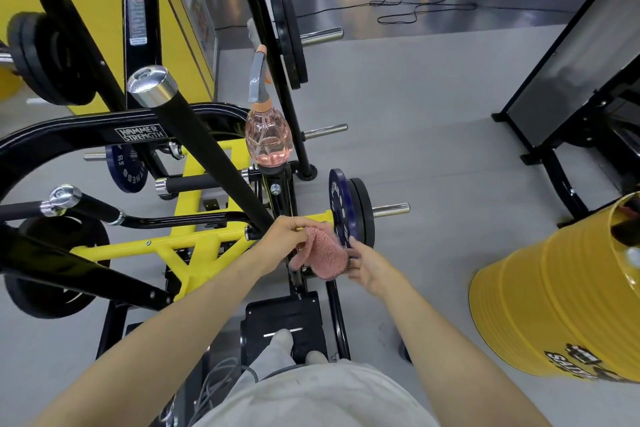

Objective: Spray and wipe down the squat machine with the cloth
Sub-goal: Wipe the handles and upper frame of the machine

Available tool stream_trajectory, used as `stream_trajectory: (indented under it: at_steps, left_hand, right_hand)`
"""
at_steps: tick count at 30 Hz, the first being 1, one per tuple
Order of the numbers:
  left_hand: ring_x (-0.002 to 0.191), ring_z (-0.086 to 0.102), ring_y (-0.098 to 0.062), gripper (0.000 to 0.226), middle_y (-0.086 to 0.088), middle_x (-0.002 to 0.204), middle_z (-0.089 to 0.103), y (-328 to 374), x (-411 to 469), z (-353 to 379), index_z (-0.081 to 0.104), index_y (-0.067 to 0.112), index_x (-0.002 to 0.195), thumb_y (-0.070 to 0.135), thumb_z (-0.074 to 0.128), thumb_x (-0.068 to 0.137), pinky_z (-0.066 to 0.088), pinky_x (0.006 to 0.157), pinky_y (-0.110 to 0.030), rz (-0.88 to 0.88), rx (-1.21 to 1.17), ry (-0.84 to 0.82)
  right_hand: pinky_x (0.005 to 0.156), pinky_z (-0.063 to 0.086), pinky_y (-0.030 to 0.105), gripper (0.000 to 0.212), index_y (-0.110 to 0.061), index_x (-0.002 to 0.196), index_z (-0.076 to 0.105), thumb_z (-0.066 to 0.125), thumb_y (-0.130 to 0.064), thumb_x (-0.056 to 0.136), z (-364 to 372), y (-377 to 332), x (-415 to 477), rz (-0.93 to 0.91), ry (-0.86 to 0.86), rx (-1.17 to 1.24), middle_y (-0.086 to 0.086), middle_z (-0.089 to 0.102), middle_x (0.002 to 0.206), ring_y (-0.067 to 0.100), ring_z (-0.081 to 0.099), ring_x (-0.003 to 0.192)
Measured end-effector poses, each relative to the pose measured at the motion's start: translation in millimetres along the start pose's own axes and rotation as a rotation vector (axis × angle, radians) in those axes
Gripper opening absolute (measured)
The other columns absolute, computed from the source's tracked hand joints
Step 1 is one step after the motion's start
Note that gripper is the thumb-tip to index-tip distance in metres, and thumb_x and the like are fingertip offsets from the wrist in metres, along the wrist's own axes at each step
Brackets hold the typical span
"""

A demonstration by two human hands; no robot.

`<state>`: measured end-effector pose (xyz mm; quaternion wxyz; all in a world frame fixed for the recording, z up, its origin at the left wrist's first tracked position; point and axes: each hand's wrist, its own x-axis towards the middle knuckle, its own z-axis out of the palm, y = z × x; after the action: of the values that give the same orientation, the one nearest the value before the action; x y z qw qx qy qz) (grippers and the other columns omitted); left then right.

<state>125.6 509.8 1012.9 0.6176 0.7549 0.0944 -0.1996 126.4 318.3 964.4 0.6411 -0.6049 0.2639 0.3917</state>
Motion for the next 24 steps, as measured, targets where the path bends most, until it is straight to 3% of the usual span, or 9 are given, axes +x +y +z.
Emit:
stream_trajectory:
  at_steps: [3, 5, 9, 12, 14, 17, 19, 21, 24]
  left_hand:
    - [0.103, 0.061, -0.023, 0.031, -0.010, 0.109, 0.068, -4.9, 0.3, -0.9, 0.073, 0.010, 0.099, -0.004, 0.046, 0.094, 0.048, 0.095, -0.039, -0.069, -0.135, -0.042]
    - [0.106, 0.060, -0.028, 0.030, -0.016, 0.116, 0.065, -9.5, 1.3, -0.5, 0.069, 0.004, 0.099, -0.008, 0.042, 0.094, 0.046, 0.097, -0.045, -0.112, -0.267, -0.093]
    - [0.108, 0.059, -0.022, 0.043, -0.013, 0.124, 0.062, -4.1, -3.1, 4.0, 0.070, 0.000, 0.088, -0.019, 0.031, 0.085, 0.044, 0.100, -0.036, -0.125, -0.473, -0.144]
    - [0.106, 0.060, -0.024, 0.047, -0.015, 0.120, 0.063, -2.0, -3.6, 4.8, 0.070, -0.003, 0.101, -0.014, 0.030, 0.078, 0.046, 0.098, -0.038, -0.137, -0.481, -0.151]
    - [0.101, 0.061, -0.025, 0.040, -0.016, 0.116, 0.064, -2.8, -0.7, 5.7, 0.066, -0.002, 0.110, -0.010, 0.036, 0.084, 0.049, 0.093, -0.038, -0.150, -0.467, -0.145]
    - [0.099, 0.062, -0.022, 0.028, -0.014, 0.112, 0.062, -5.7, 3.4, 9.7, 0.064, 0.003, 0.112, -0.009, 0.054, 0.088, 0.052, 0.088, -0.033, -0.202, -0.383, -0.078]
    - [0.105, 0.059, -0.023, 0.036, -0.010, 0.113, 0.059, -11.1, 5.8, 11.0, 0.066, 0.011, 0.107, -0.014, 0.060, 0.082, 0.050, 0.093, -0.033, -0.192, -0.192, -0.068]
    - [0.115, 0.053, -0.025, 0.044, -0.007, 0.120, 0.056, -15.0, 6.5, 11.2, 0.066, 0.014, 0.111, -0.015, 0.065, 0.077, 0.046, 0.100, -0.037, -0.189, 0.024, -0.059]
    - [0.113, 0.050, -0.022, 0.053, -0.006, 0.126, 0.051, -14.7, 5.8, 14.0, 0.064, 0.010, 0.120, -0.017, 0.066, 0.074, 0.047, 0.089, -0.028, -0.199, 0.226, -0.053]
  right_hand:
    - [0.100, 0.036, 0.036, 0.040, -0.008, 0.125, 0.055, 0.048, -0.036, 0.098, 0.5, 3.3, 0.2, 0.022, -0.037, 0.068, 0.010, 0.064, 0.110, 0.022, 0.063, 0.093]
    - [0.099, 0.041, 0.038, 0.048, -0.009, 0.125, 0.053, 0.049, -0.047, 0.095, 1.3, 5.0, 1.1, 0.075, -0.083, 0.100, 0.012, 0.064, 0.119, 0.027, 0.064, 0.102]
    - [0.078, 0.052, 0.037, 0.053, -0.005, 0.109, 0.057, 0.047, -0.054, 0.093, 5.4, 5.2, -0.1, 0.136, -0.124, 0.189, 0.013, 0.068, 0.107, 0.026, 0.066, 0.095]
    - [0.068, 0.051, 0.033, 0.028, -0.008, 0.105, 0.062, 0.053, -0.033, 0.097, 9.9, 1.0, -7.8, 0.115, -0.139, 0.188, 0.012, 0.069, 0.098, 0.024, 0.065, 0.088]
    - [0.064, 0.047, 0.032, 0.018, -0.009, 0.099, 0.062, 0.048, -0.021, 0.099, 7.9, 1.0, -8.8, 0.094, -0.105, 0.225, 0.010, 0.066, 0.091, 0.021, 0.061, 0.080]
    - [0.061, 0.043, 0.029, 0.014, -0.010, 0.105, 0.061, 0.051, -0.013, 0.096, 1.7, 4.3, -5.4, 0.022, -0.087, 0.271, 0.008, 0.064, 0.088, 0.018, 0.058, 0.074]
    - [0.063, 0.049, 0.031, 0.030, -0.008, 0.120, 0.053, 0.057, -0.001, 0.091, -2.2, 6.5, 0.3, -0.049, -0.023, 0.321, 0.013, 0.065, 0.100, 0.021, 0.061, 0.078]
    - [0.073, 0.053, 0.039, 0.053, -0.020, 0.126, 0.046, 0.061, 0.010, 0.084, -6.1, 7.4, 5.4, -0.092, 0.104, 0.357, 0.016, 0.060, 0.118, 0.026, 0.063, 0.089]
    - [0.082, 0.051, 0.038, 0.050, -0.023, 0.118, 0.057, 0.062, 0.013, 0.082, -9.3, 4.0, 8.3, -0.159, 0.169, 0.226, 0.018, 0.060, 0.123, 0.027, 0.060, 0.099]
